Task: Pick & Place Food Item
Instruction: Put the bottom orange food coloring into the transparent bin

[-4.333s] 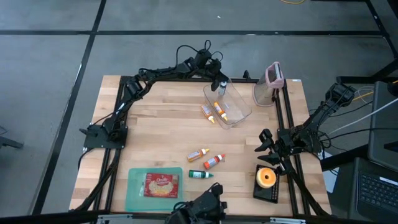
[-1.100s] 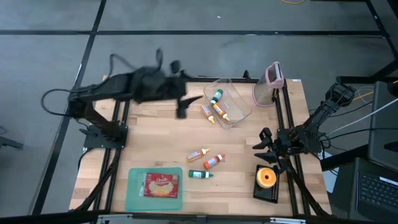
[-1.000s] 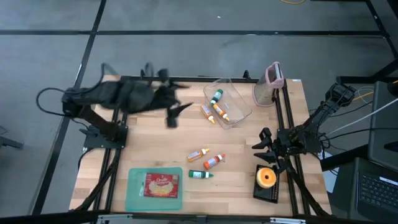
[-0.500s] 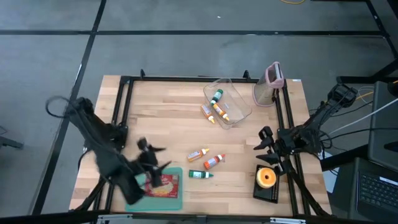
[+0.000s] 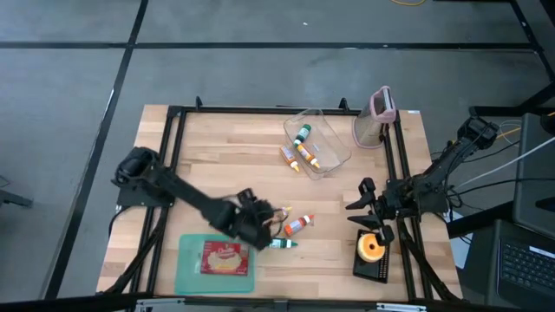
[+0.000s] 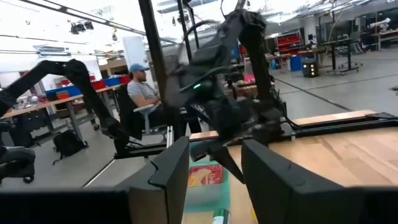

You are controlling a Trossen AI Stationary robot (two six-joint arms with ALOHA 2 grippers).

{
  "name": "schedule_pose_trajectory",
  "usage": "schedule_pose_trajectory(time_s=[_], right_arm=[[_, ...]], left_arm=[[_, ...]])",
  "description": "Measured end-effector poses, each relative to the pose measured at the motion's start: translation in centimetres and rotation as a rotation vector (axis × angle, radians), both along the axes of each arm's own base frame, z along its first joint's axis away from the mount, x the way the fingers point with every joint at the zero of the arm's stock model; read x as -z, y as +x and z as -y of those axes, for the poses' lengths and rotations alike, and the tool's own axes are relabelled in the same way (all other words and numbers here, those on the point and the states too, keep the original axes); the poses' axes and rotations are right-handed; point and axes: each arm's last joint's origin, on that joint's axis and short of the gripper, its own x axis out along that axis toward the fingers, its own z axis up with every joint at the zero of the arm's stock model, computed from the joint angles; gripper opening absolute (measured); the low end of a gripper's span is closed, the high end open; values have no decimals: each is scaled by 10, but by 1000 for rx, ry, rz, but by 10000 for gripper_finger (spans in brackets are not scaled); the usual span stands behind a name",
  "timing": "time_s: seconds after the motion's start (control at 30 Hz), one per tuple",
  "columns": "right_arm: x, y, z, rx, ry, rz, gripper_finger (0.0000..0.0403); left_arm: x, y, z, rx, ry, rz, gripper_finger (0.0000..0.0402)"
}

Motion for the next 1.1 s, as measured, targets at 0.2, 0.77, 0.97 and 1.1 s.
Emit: schedule_pose_trajectory(time_s=[0.2, 0.77, 0.97, 1.1], right_arm=[[0, 0, 0, 2, -21, 1, 146], [0, 0, 0, -1, -25, 3, 146], [0, 0, 0, -1, -25, 3, 146], [0, 0, 0, -2, -25, 3, 146]], left_arm=[[-2, 20, -39, 12, -43, -27, 267], [50, 44, -55, 153, -168, -195, 267], [56, 46, -64, 134, -184, -220, 267], [70, 47, -70, 119, -198, -277, 265]])
